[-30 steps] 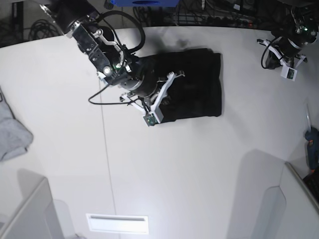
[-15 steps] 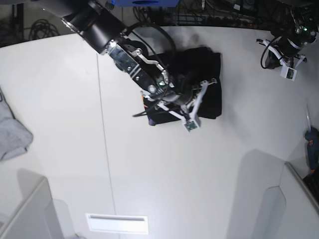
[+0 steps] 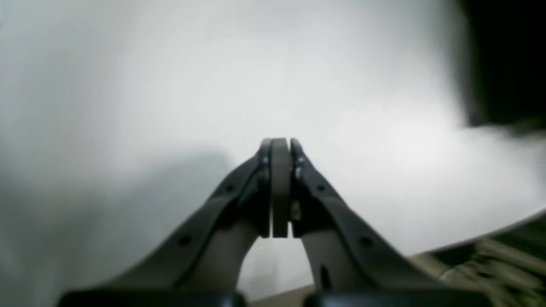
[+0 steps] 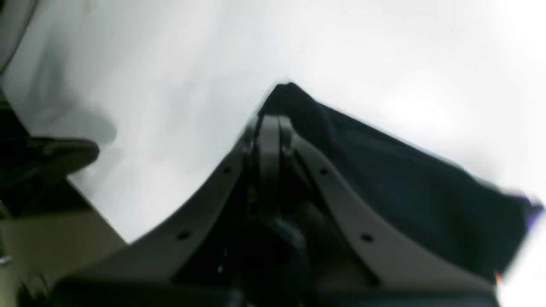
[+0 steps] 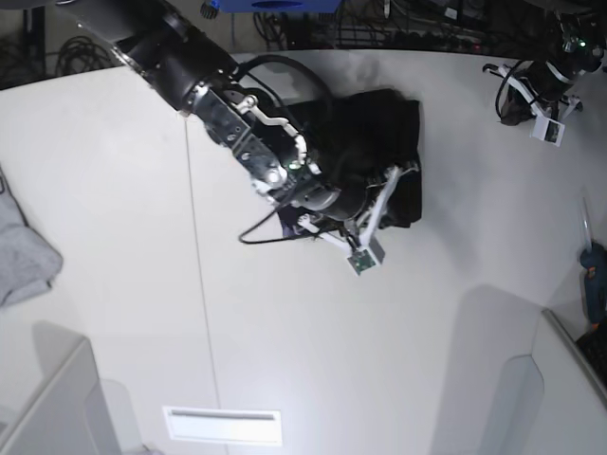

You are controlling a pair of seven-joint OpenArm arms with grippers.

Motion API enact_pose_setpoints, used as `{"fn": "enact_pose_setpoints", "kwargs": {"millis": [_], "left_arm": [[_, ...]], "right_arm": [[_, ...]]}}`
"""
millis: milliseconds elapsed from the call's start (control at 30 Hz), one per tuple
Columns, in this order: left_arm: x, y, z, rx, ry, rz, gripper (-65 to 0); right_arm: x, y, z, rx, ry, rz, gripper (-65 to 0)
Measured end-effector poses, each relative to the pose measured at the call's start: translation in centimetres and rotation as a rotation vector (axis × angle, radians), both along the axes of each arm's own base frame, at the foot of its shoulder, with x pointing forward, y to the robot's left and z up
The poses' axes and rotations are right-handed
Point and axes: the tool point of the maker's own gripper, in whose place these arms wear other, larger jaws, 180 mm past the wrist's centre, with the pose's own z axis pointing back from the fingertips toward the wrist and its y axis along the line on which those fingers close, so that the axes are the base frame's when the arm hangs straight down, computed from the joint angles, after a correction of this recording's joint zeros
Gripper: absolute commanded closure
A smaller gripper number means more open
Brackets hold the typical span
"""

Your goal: Fold the T-shirt properly

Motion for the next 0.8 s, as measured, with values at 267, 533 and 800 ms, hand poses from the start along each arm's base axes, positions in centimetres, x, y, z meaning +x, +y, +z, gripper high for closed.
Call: {"fn": "enact_pose_setpoints", "kwargs": {"millis": [267, 533, 800], "left_arm": [[2.2, -5.1, 3.5, -0.331, -0.138, -0.003, -31.6], [4.8, -9.1, 1.9, -0.464, -0.139, -0.044, -65.0], [6.2, -10.6, -2.9, -0.538, 0.005, 0.065, -65.0]], "right_arm": [[-1.3, -7.9, -1.4, -0.016, 0.039, -0.172, 0.0], [-3.1, -10.0, -2.8, -0.052, 0.079, -0.187, 0.0], [-2.7, -12.0, -2.9, -0.048, 0.086, -0.258, 0.0]]}}
